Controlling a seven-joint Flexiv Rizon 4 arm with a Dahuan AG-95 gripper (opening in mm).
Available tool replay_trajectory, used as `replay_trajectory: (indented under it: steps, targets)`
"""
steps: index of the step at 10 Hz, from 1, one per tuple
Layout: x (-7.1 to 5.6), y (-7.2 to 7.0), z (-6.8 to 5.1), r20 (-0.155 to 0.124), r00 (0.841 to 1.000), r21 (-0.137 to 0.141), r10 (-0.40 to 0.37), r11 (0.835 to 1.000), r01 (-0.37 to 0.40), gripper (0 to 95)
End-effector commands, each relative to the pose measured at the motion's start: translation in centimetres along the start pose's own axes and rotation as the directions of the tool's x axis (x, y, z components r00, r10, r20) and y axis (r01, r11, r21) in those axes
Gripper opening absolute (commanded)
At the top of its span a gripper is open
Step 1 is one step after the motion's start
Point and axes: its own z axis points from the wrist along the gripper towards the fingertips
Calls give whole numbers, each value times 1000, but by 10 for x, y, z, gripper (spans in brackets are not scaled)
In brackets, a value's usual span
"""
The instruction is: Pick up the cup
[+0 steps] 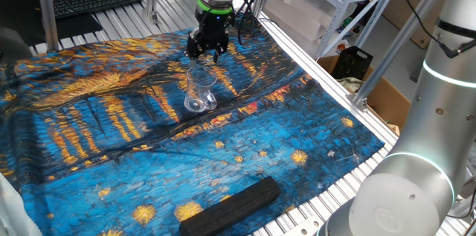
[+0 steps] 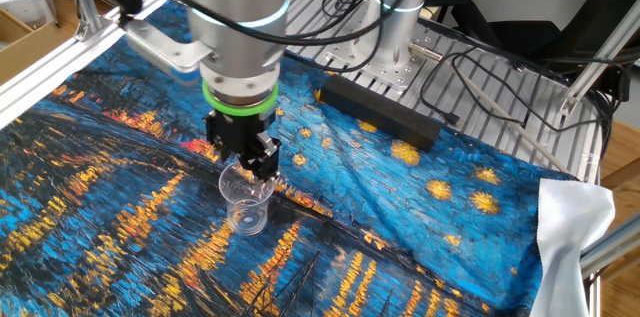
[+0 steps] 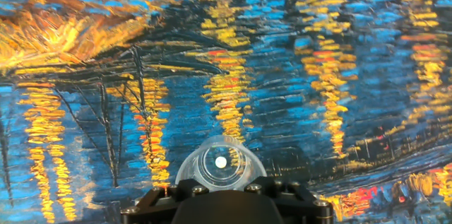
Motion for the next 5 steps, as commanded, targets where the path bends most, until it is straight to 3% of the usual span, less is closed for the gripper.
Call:
replay_trajectory:
  steps: [1,3,5]
  targets:
    - [-2,0,1,-3,1000,40,-1,999,1,950]
    - [-2,0,3,-9,1000,43,-1,999,2,950]
    - [-1,1,13,-1,1000,36,0,999,0,950]
